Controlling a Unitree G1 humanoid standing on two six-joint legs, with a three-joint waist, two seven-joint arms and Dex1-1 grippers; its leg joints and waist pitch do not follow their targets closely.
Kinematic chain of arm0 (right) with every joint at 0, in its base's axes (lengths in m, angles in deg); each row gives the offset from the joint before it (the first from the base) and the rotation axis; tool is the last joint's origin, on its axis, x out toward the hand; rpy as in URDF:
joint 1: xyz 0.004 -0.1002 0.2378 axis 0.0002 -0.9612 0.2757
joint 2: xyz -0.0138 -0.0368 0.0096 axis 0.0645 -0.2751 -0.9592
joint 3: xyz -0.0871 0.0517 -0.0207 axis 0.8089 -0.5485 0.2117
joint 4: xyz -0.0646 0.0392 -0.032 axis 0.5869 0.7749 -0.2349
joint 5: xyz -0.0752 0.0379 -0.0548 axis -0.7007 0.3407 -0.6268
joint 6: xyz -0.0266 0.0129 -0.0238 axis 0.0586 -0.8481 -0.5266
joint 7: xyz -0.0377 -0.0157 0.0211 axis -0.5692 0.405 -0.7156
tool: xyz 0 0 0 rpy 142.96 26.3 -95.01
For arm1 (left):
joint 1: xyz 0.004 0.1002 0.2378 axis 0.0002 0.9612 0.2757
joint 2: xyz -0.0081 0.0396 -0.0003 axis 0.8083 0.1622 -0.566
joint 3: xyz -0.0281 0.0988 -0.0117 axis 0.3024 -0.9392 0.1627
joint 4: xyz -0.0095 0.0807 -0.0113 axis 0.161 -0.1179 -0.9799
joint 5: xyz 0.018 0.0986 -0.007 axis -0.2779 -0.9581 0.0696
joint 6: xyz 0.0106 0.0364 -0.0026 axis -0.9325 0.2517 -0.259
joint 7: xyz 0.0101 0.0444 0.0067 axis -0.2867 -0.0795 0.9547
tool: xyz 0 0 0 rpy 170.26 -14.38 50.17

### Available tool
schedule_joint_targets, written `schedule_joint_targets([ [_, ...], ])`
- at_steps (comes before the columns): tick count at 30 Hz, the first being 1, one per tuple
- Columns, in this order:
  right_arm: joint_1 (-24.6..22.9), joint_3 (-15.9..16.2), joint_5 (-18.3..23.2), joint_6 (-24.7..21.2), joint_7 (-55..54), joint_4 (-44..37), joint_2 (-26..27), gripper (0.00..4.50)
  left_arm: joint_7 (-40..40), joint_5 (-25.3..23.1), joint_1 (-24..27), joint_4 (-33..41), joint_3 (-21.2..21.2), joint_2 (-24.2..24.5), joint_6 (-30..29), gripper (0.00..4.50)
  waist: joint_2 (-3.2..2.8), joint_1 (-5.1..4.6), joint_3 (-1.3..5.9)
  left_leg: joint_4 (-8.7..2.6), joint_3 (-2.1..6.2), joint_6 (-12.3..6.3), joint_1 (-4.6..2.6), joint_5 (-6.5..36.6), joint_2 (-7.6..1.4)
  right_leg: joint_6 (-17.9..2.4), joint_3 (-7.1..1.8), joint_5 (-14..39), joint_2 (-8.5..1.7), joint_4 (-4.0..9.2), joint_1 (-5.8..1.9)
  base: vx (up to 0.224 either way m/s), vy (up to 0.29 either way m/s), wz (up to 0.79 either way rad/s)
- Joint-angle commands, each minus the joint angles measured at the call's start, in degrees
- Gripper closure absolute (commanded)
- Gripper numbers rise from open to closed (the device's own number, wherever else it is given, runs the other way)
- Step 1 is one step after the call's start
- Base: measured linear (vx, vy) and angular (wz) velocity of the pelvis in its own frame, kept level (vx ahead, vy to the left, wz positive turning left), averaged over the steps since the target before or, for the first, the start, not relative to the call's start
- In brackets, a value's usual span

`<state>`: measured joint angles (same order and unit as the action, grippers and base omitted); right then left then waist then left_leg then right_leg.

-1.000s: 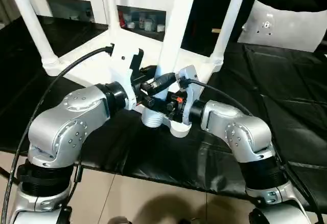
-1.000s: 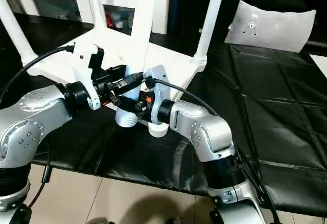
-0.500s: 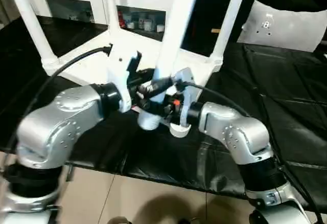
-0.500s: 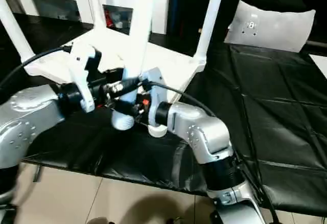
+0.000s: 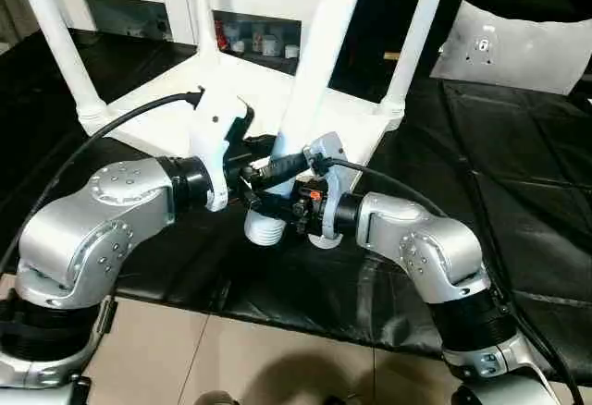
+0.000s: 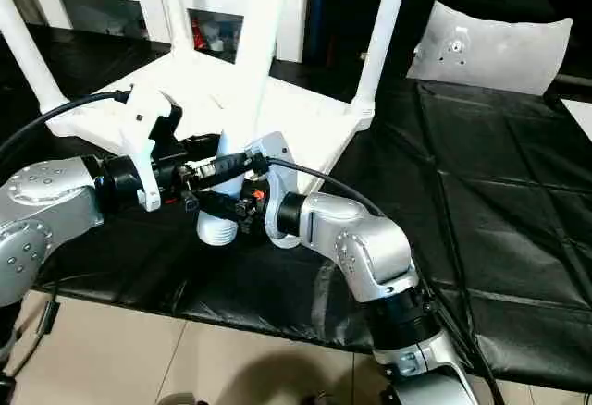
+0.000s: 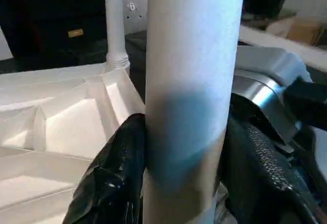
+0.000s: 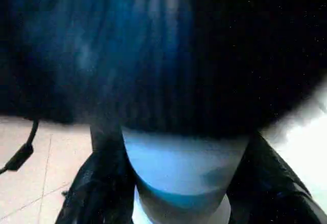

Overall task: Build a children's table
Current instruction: Pick table leg

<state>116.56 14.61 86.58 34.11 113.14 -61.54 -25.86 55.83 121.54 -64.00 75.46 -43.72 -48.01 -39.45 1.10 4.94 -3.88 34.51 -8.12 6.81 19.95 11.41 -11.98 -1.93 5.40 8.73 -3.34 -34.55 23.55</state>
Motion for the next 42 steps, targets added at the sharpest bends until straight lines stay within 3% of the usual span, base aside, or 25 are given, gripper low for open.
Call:
schedule_joint_targets([
  [1,0.86,-6.0,0.01,2.55,-1.17,-1.21,-2.25,2.57,-1.5,-0.29,2.25,-2.98,3.02,0.03,-2.01,1.85,-1.22,-0.27,4.04,-3.93,-0.66,1.81,0.34,8.6,-0.21,-5.47,-2.9,17.1,-3.43,3.92,-3.7,0.0,0.0,0.0],
  [6,0.65,-6.19,0.08,2.75,-0.72,-1.31,-2.77,2.57,-5.74,0.65,2.03,-6.0,7.2,-4.84,2.03,1.85,-1.03,-0.2,4.08,-3.87,-0.73,1.22,0.38,8.18,-0.15,-4.84,-2.87,17.64,-3.4,4.14,-3.73,0.0,0.0,0.0],
  [12,0.73,-6.32,0.1,2.9,-0.66,-1.86,-3.42,2.59,-8.64,1.05,0.54,-6.66,9.36,-7.55,2.55,1.85,-1.03,-0.17,4.14,-3.87,-0.65,0.75,0.46,7.77,-0.24,-4.68,-2.82,16.95,-3.39,4.06,-3.79,0.0,0.0,0.0],
  [19,-0.01,-4.98,-0.8,3.78,-0.87,-4.29,-4.55,2.59,-1.23,1.91,3.4,-0.47,5.48,-10.68,13.37,1.85,-1.01,-0.1,4.01,-4.01,-0.57,0.29,0.48,7.96,-0.42,-4.21,-2.82,17.75,-3.47,4.27,-3.73,0.0,0.0,0.0],
  [21,-1.11,-4.9,-0.54,4.25,-0.81,-6.27,-4.61,2.59,3.95,5.71,8.43,1.06,5.98,-15.15,18.35,1.85,-0.81,-0.19,3.86,-4.01,-0.72,0.01,0.77,7.69,-0.42,-4.11,-2.91,18.19,-3.64,4.57,-3.85,0.0,0.0,0.0],
  [23,-2.27,-4.81,-0.2,4.17,-0.63,-8.2,-4.77,2.59,3.78,5.73,10.98,0.37,5.84,-17.34,19.7,1.85,-0.9,-0.29,3.88,-4.02,-0.78,0.0,0.64,8.22,-0.5,-3.79,-2.87,18.74,-3.5,4.69,-3.69,0.0,0.0,0.0],
  [28,-6.99,-3.3,0.63,4.46,0.59,-15.0,-6.43,2.59,3.3,3.49,15.69,-1.18,3.79,-19.15,24.23,1.85,-0.86,-0.18,3.51,-4.31,-0.67,-0.53,0.4,11.03,-0.47,-1.12,-2.71,23.93,-3.37,5.55,-3.39,0.0,0.0,0.0],
  [33,-13.86,-0.73,-0.06,6.58,2.35,-21.36,-8.45,2.59,6.98,1.73,20.64,-1.08,2.04,-19.26,27.17,1.85,-0.53,-0.31,3.37,-4.43,-0.71,-1.01,0.54,11.55,-0.45,1.12,-2.73,26.64,-3.43,6.24,-3.24,0.0,0.0,0.0],
  [35,-15.32,0.21,-0.65,7.33,2.94,-22.16,-9.41,2.59,7.58,0.75,21.46,-0.59,0.75,-18.36,27.14,1.87,-0.63,-0.51,3.36,-4.48,-0.65,-1.23,0.61,12.19,-0.4,1.03,-2.59,27.08,-3.36,6.24,-3.21,0.0,0.0,0.0],
  [38,-16.75,0.91,-1.51,8.13,3.04,-22.41,-10.26,2.59,8.02,-1.55,22.18,-0.91,-0.72,-16.96,28.75,1.43,-0.53,-0.74,3.15,-4.45,-0.64,-1.46,0.49,13.31,-0.25,1.66,-2.44,29.28,-3.24,6.56,-3.02,0.0,0.0,0.0],
  [42,-18.4,1.29,-2.46,9.26,2.72,-22.32,-10.66,2.59,8.82,-2.14,22.84,-1.61,-0.78,-17.2,31.42,1.31,-0.49,-1.3,3.05,-4.43,-0.57,-1.47,0.55,14.2,-0.18,2.21,-2.26,30.93,-3.28,6.93,-2.94,0.0,0.0,0.0],
])
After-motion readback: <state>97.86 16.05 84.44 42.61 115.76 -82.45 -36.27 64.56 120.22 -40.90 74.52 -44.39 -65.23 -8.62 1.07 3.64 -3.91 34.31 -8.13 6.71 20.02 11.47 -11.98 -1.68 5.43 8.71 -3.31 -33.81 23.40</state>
